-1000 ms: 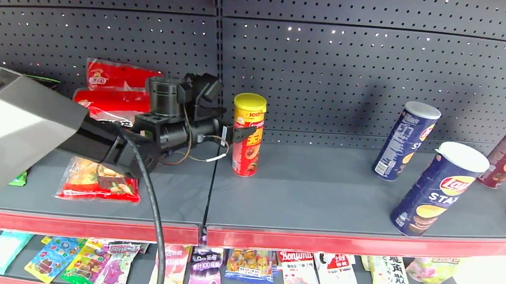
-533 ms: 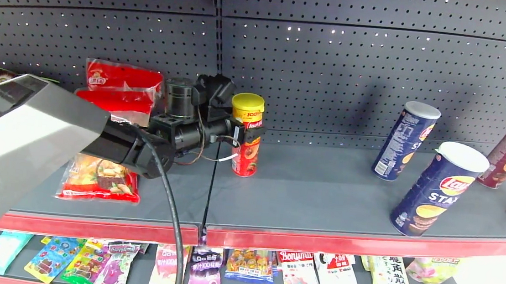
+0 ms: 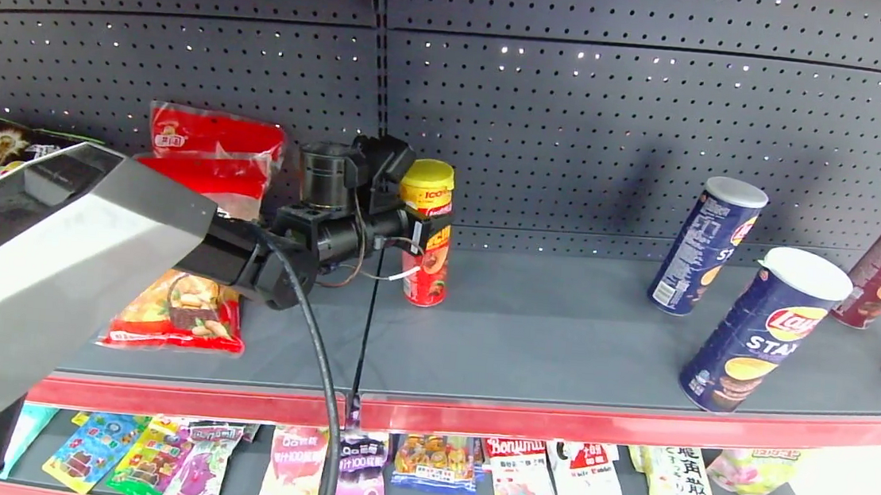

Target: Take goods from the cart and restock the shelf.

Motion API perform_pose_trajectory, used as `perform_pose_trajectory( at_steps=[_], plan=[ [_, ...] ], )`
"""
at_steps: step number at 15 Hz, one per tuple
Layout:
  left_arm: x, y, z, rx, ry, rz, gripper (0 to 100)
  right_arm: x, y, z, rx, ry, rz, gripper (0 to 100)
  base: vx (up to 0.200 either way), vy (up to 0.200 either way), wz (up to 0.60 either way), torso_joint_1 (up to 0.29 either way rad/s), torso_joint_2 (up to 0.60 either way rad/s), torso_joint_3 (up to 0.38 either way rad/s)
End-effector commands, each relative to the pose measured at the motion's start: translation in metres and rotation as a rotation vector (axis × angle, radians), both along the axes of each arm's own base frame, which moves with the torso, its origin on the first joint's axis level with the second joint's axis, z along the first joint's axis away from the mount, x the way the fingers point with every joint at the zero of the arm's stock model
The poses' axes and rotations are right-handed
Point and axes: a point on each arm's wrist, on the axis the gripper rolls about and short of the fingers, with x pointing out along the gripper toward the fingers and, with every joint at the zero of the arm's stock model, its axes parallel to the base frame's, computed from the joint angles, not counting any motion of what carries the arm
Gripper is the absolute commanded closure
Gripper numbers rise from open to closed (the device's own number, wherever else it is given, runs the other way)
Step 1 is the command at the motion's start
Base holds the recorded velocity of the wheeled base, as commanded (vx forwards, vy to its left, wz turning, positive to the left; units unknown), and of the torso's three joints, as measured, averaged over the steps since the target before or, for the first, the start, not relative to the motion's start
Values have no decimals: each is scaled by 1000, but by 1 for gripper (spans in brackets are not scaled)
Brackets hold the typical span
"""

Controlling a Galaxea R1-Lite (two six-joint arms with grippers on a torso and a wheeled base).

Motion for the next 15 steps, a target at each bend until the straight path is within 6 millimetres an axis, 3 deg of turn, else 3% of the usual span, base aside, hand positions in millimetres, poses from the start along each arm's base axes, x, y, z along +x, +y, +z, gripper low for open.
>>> perform_pose_trajectory(
  at_steps=[1,6,8,11,15],
  plan=[
    [-1,-5,-2,2,4,-13,100,0,0,0,0,1,0,100,0,0,0,0,0,0],
    [-4,-5,-1,-6,5,-65,100,0,0,0,0,1,0,100,0,0,0,0,0,0],
    [-11,5,9,-15,2,-131,100,0,0,0,-1,4,0,100,0,0,0,0,0,0],
    [-42,18,22,2,13,-220,100,0,0,0,-2,6,-1,100,0,0,0,0,0,0],
    [-68,38,16,74,-15,-404,100,0,0,0,-3,4,-1,100,0,0,0,0,0,0]
  ],
)
